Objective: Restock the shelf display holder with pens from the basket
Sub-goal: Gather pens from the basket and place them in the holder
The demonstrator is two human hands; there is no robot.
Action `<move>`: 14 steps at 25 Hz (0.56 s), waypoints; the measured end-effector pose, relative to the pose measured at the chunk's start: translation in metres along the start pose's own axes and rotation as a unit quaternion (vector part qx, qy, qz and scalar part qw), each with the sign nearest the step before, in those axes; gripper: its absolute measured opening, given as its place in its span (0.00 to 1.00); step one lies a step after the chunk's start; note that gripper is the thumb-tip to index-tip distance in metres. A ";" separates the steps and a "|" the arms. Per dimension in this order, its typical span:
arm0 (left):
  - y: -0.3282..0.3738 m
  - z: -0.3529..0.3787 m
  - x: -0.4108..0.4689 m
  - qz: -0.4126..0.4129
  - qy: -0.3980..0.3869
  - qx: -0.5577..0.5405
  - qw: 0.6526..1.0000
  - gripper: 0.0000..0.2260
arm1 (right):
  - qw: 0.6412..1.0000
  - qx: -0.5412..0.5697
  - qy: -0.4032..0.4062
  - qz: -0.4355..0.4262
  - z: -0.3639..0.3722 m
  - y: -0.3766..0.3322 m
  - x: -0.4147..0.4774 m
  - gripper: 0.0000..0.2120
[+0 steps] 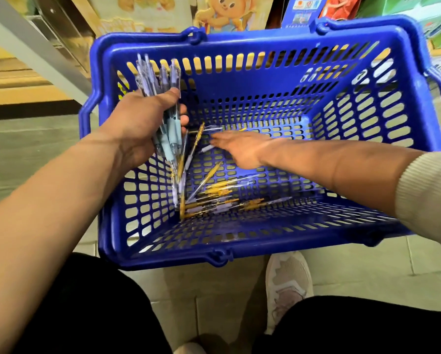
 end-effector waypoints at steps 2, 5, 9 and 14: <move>0.002 -0.003 -0.001 -0.004 -0.010 0.003 1.000 0.03 | 0.999 -0.026 0.013 -0.027 -0.001 -0.017 0.010 0.42; 0.003 -0.006 -0.002 -0.011 -0.008 0.012 1.000 0.04 | 0.994 -0.082 0.020 -0.070 0.000 -0.044 0.024 0.46; 0.003 -0.008 -0.002 -0.019 -0.008 0.009 1.000 0.04 | 0.984 -0.150 0.009 -0.090 0.006 -0.059 0.032 0.43; 0.004 -0.007 -0.002 -0.027 -0.012 0.004 1.000 0.05 | 0.977 -0.178 0.016 -0.112 0.008 -0.040 0.011 0.35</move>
Point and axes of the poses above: each hand's wrist, its own x-axis towards the middle knuckle, its own z-axis out of the palm, y = z × x, the point moved 4 cm from there along x, towards the middle knuckle, and after that the axes turned 3 degrees about -y, right-handed, at the moved point
